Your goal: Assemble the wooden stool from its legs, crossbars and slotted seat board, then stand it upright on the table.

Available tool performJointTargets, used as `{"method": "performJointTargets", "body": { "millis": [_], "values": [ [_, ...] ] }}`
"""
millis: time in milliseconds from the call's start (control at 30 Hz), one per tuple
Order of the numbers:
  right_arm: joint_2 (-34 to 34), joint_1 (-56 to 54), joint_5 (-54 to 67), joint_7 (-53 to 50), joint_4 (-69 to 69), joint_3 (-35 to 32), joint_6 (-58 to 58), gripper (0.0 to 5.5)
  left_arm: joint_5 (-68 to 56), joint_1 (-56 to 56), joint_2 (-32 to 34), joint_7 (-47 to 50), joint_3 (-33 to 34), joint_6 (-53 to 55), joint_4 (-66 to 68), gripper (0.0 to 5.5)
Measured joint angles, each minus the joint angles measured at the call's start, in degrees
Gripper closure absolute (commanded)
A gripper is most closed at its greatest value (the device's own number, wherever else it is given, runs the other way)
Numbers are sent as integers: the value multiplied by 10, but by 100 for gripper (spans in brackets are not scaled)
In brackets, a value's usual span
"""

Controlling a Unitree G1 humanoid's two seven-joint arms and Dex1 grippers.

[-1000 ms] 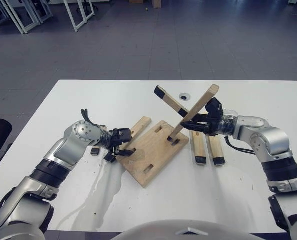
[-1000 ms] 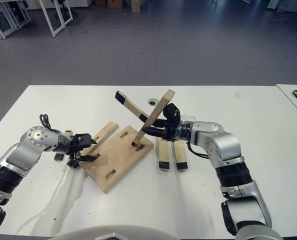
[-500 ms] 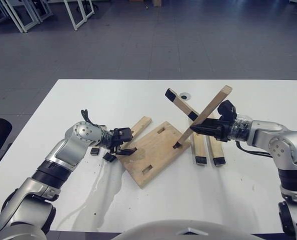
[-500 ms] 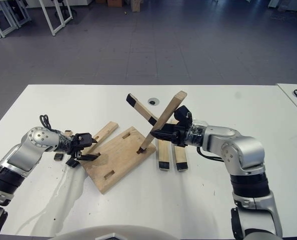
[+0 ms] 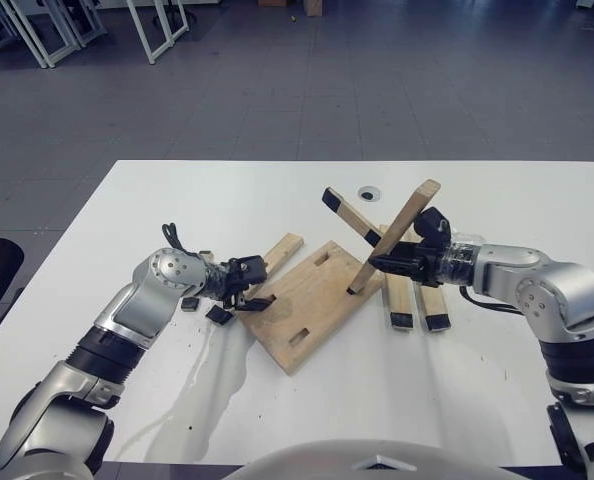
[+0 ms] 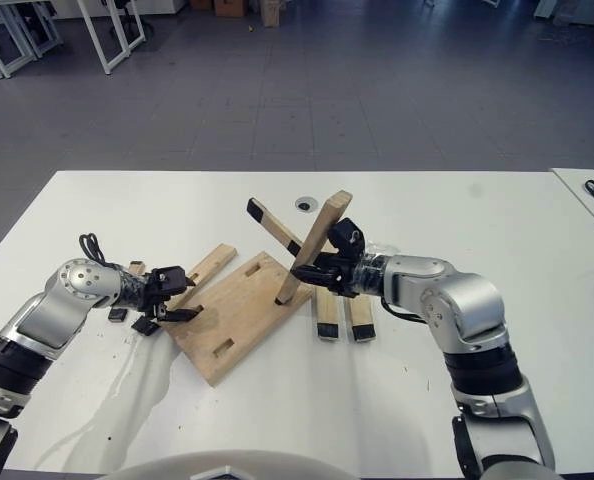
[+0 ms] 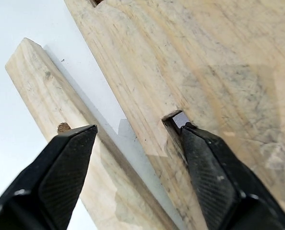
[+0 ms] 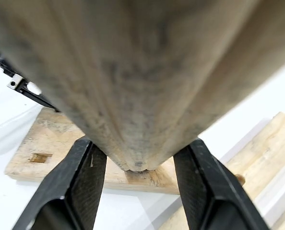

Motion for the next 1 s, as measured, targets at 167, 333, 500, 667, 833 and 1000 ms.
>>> {"method": "performJointTargets", "body": {
  "millis": [167,333,500,667,833,1000],
  "values": [
    [22,-17,-17,5,69,26,-68,348,18,7,-4,8,1,31,-35,225],
    [28,-49,-17,42,153,32,-111,348,21,7,-13,21,3,41,-39,225],
    [32,-93,-6,98,250,27,-112,348,22,7,-18,24,5,46,-40,225],
    [33,-150,-11,146,352,39,-113,348,21,6,-32,25,5,44,-39,225],
    [33,-169,-23,170,388,47,-124,348,21,6,-40,25,5,39,-34,225],
    [31,-151,-24,165,354,26,-116,348,21,6,-43,25,4,32,-32,225]
  ]
}}
